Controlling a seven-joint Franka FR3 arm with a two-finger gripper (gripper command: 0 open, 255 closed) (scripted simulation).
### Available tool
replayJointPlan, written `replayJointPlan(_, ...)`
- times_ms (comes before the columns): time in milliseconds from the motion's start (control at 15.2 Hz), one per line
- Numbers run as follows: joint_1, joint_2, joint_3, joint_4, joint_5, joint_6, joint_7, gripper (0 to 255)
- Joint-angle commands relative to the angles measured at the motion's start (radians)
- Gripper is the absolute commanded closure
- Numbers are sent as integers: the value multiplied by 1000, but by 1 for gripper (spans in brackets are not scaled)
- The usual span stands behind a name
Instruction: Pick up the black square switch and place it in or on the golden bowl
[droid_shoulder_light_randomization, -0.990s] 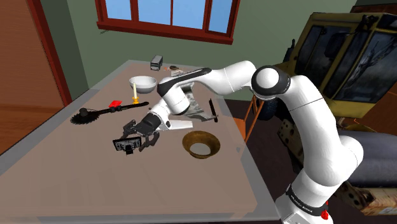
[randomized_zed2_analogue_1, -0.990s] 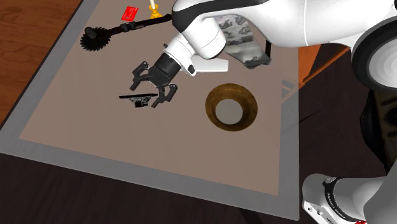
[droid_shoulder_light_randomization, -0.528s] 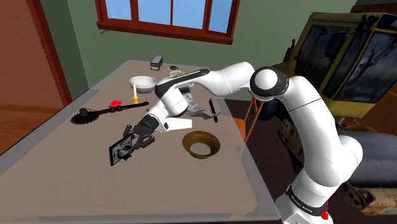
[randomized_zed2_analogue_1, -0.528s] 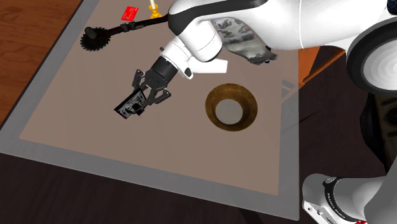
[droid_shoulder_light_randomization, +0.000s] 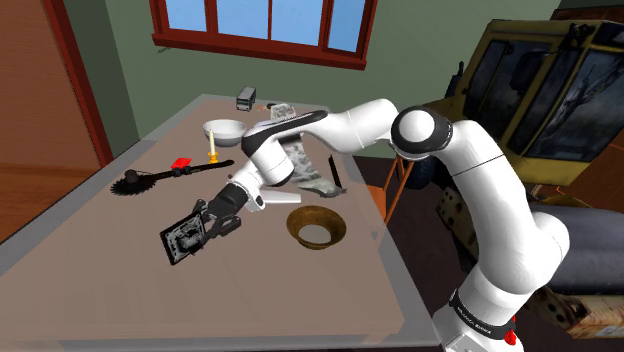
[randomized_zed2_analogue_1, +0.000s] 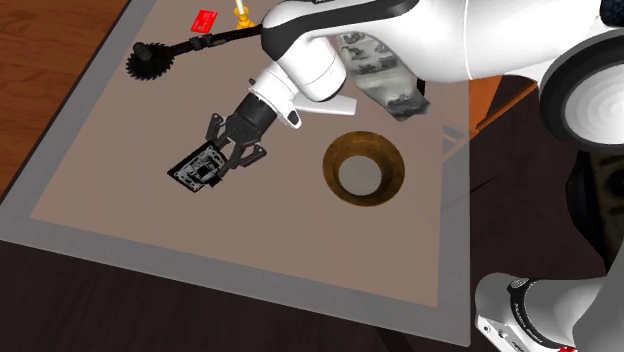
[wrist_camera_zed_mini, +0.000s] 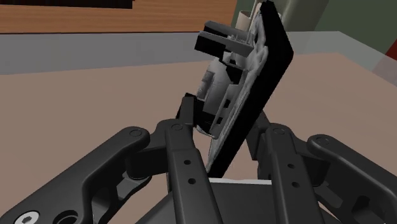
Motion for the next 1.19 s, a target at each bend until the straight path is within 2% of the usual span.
replayJointPlan(0,-18,-8,-9,-44,6,2,2,255)
replayJointPlan(1122,-59,-154,37,-65,38,-49,109,255)
